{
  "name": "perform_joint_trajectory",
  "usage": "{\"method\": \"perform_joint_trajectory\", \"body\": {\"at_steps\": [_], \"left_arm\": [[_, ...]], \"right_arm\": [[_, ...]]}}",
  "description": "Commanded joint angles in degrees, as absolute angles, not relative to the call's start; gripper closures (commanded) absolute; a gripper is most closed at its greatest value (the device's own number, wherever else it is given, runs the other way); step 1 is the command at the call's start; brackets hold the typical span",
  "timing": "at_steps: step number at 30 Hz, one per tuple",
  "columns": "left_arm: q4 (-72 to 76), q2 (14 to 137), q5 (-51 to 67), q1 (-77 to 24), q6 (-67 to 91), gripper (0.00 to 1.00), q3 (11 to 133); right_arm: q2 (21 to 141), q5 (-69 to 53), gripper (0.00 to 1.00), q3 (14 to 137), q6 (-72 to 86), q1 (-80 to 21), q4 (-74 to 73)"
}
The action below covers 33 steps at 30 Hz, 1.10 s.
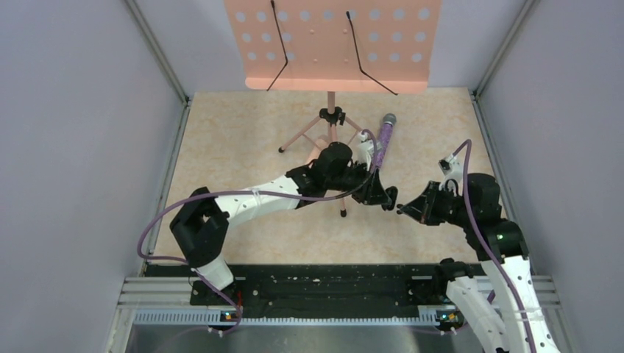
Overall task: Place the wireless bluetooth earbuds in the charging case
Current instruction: Insert the left earbud into the left side groove of the charging case.
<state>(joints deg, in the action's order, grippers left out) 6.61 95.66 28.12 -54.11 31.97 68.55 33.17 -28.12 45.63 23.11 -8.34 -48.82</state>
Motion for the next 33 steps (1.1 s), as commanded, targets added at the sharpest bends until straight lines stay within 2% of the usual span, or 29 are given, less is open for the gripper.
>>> {"method": "perform_joint_trajectory", "body": {"at_steps": [1, 14, 33], "left_arm": [[2.9, 96.3, 30.0, -54.3, 31.9, 1.00, 72.9], [2.7, 97.4, 36.4, -54.3, 41.2, 1.00, 75.7], [2.7, 95.7, 33.1, -54.4, 43.9, 1.00, 75.5]], "right_arm": [[33.4, -29.5, 1.00, 44.8, 22.9, -8.2, -44.9], [32.2, -24.7, 1.00, 40.5, 27.6, -10.7, -38.7], [32.6, -20.3, 1.00, 38.8, 31.1, -15.1, -37.0]]}}
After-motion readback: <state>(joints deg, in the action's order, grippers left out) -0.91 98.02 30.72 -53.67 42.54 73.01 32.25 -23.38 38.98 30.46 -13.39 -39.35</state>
